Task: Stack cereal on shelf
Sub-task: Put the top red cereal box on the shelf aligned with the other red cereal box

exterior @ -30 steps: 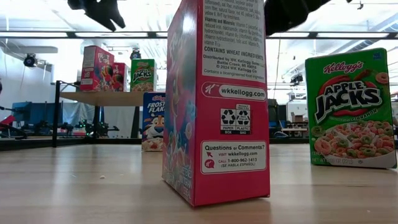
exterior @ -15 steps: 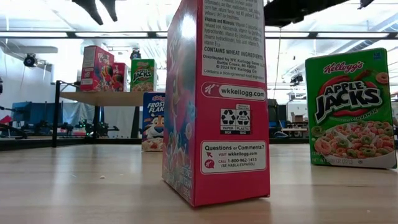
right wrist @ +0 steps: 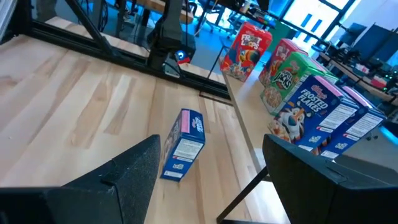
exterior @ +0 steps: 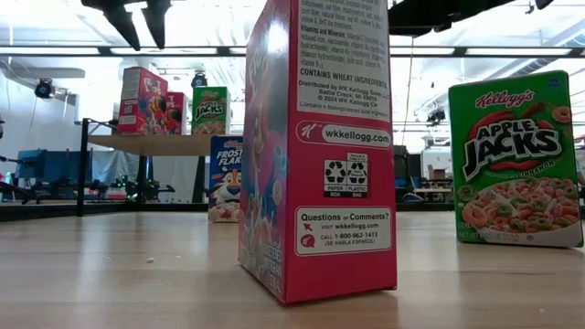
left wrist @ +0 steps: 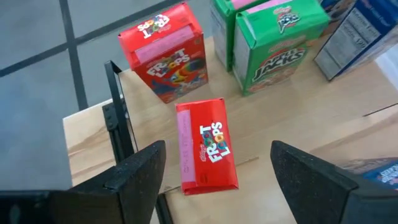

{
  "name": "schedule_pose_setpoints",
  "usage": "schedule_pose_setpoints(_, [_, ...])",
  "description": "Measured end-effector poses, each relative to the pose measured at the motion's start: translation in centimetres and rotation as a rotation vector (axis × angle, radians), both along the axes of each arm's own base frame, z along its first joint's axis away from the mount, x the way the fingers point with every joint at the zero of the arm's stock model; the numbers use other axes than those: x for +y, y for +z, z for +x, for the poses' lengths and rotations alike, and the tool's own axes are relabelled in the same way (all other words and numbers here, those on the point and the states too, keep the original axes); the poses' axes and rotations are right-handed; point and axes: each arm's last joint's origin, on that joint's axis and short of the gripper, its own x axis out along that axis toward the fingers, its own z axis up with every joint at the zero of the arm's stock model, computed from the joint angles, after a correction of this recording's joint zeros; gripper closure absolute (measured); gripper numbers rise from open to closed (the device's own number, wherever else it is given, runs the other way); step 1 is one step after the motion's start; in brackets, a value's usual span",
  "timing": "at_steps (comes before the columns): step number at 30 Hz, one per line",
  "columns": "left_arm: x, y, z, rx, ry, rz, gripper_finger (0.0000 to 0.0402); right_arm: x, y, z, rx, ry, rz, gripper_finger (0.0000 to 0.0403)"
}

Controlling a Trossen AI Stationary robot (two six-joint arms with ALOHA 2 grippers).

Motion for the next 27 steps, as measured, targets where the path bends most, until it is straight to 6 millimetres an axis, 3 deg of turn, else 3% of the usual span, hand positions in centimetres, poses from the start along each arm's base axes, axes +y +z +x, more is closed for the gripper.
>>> schedule_pose_setpoints(14, [1.7,-1.5,2.2,0.1,0.0,-0.047,0.0142,0.0,-0.1,0.0,0.006,0.0,0.0,0.0131])
schedule_pose_setpoints(27, [2.8,-3.2,0.9,0.164,0.055,-0.075,0.0145,0.0,-0.2,-0.1,0.025,-0.003,0.008,0.0131])
